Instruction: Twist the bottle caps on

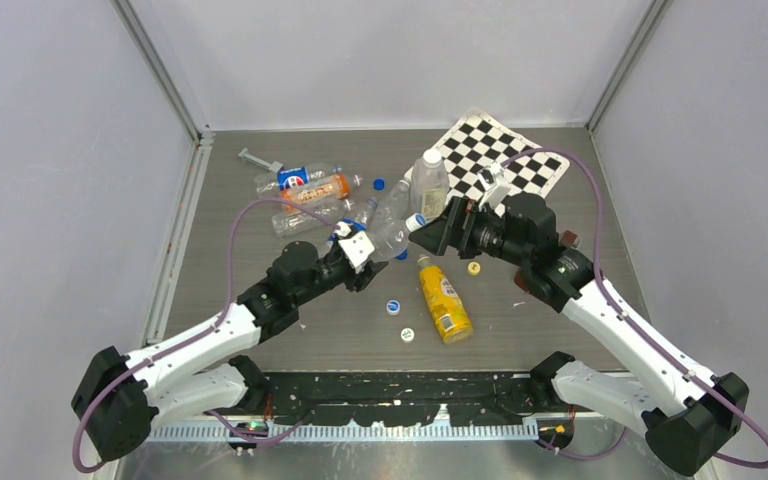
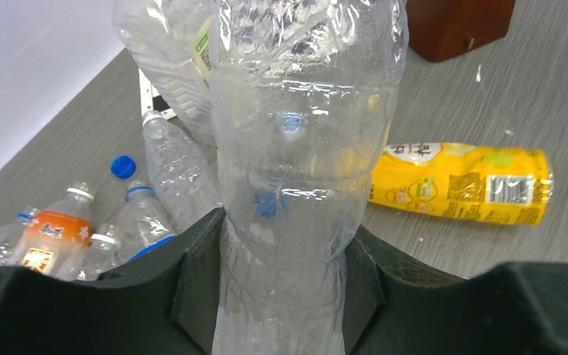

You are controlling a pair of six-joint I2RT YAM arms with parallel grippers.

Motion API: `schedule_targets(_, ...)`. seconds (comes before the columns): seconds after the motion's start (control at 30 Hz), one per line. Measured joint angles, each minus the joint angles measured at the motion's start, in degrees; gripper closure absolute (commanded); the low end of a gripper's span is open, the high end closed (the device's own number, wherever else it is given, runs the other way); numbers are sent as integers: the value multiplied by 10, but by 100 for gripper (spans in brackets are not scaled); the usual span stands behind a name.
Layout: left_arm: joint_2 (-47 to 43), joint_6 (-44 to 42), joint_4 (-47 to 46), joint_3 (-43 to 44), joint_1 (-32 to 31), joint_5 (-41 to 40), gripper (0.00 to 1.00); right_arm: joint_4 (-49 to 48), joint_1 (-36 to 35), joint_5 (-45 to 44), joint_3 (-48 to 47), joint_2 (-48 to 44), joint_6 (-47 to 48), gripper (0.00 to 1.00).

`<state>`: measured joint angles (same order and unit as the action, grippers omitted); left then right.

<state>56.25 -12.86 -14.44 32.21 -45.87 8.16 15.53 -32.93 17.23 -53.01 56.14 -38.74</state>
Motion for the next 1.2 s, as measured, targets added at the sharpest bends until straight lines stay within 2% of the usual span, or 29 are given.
schedule_targets(0.17, 10, 45, -25, 0, 0, 4, 100, -84, 0, -15, 42, -15, -9, 4)
schedule_targets(0.33, 18, 71, -30, 0, 0, 13, 100, -157, -7, -38, 61, -15, -14, 13)
schedule_targets(0.47, 26, 83, -30, 0, 0, 19, 100, -201, -33, -59, 61, -10, -12, 28)
schedule_targets(0.5, 28, 85, -30, 0, 0, 21, 100, -208, -41, -65, 61, -8, -8, 33)
schedule_targets(0.67, 32, 95, -31, 0, 0, 23, 100, -220, -57, -89, 61, 2, 2, 38)
schedule_targets(0.83, 32, 98, -31, 0, 0, 24, 100, -220, -69, -108, 61, 8, 19, 50)
schedule_targets(0.9, 32, 99, -31, 0, 0, 24, 100, -220, -71, -115, 61, 12, 26, 60)
schedule_targets(0.93, 32, 100, -31, 0, 0, 24, 100, -220, -72, -119, 61, 14, 30, 72)
schedule_targets(0.97, 31, 102, -31, 0, 0, 23, 100, -220, -72, -125, 61, 16, 33, 77)
schedule_targets(1.0, 31, 106, -30, 0, 0, 23, 94, -221, -72, -127, 61, 18, 36, 90)
schedule_targets(1.07, 31, 110, -27, 0, 0, 21, 75, -221, -74, -131, 61, 20, 43, 98)
schedule_targets(1.2, 24, 109, -19, 0, 0, 12, 41, -206, -79, -137, 52, 19, 58, 100)
